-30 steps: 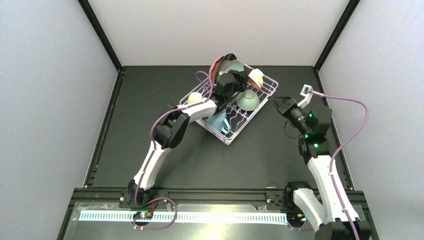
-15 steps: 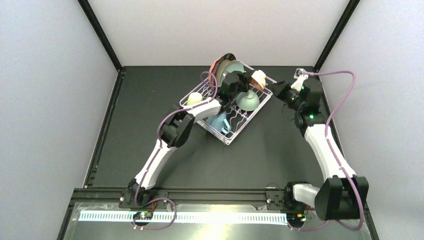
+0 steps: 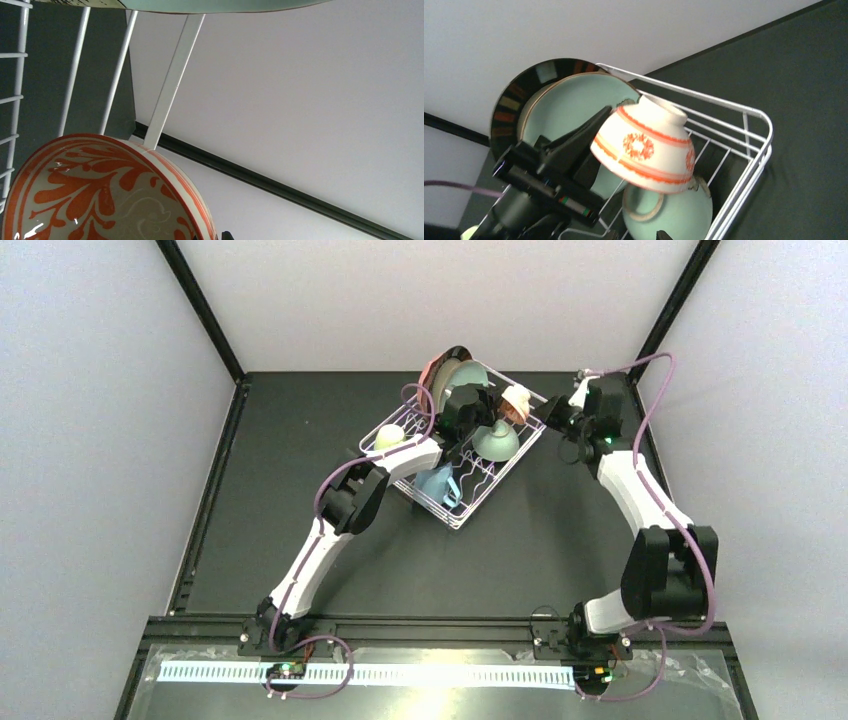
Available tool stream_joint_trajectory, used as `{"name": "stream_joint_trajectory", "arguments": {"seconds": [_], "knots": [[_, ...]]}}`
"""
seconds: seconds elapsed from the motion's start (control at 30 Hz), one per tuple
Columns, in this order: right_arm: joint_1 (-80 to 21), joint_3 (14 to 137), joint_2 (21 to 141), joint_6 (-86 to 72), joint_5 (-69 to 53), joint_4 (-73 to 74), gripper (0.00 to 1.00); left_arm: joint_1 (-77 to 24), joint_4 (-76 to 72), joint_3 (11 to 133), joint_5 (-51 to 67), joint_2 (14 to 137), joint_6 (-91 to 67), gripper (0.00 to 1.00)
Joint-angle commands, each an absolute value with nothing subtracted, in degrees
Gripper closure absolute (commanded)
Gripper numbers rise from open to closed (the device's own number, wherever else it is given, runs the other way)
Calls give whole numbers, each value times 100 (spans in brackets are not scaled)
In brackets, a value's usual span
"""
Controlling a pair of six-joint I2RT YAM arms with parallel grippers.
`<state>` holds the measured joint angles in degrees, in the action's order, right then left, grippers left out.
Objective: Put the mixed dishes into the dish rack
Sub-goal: Turn the bowl upside down in the dish rack.
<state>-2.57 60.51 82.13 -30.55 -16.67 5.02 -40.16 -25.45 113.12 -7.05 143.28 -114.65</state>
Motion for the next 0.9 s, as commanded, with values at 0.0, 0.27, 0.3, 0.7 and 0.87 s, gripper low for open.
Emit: {"name": "stream_joint_trajectory", "arguments": {"seconds": [0.0, 0.27, 0.3, 0.7, 0.87], "knots": [[-270, 6649, 8671, -2716, -1258, 552, 57, -3820, -2566, 11586, -565, 14432, -11520, 99], [-269, 7846, 9750, -2450, -1172, 837, 45, -3780, -2392, 11558, -472, 14329, -11425, 99], [-260, 7990, 9880, -2426, -1191, 880, 43, -3779, -2364, 11558, -456, 14314, -11414, 99], [-220, 8659, 10729, -2446, -1668, 1063, 41, -3740, -1959, 11307, -369, 14031, -11457, 99], [-217, 8772, 10887, -2385, -1660, 1162, 40, -3744, -1727, 11304, -342, 13977, -11467, 99]]}}
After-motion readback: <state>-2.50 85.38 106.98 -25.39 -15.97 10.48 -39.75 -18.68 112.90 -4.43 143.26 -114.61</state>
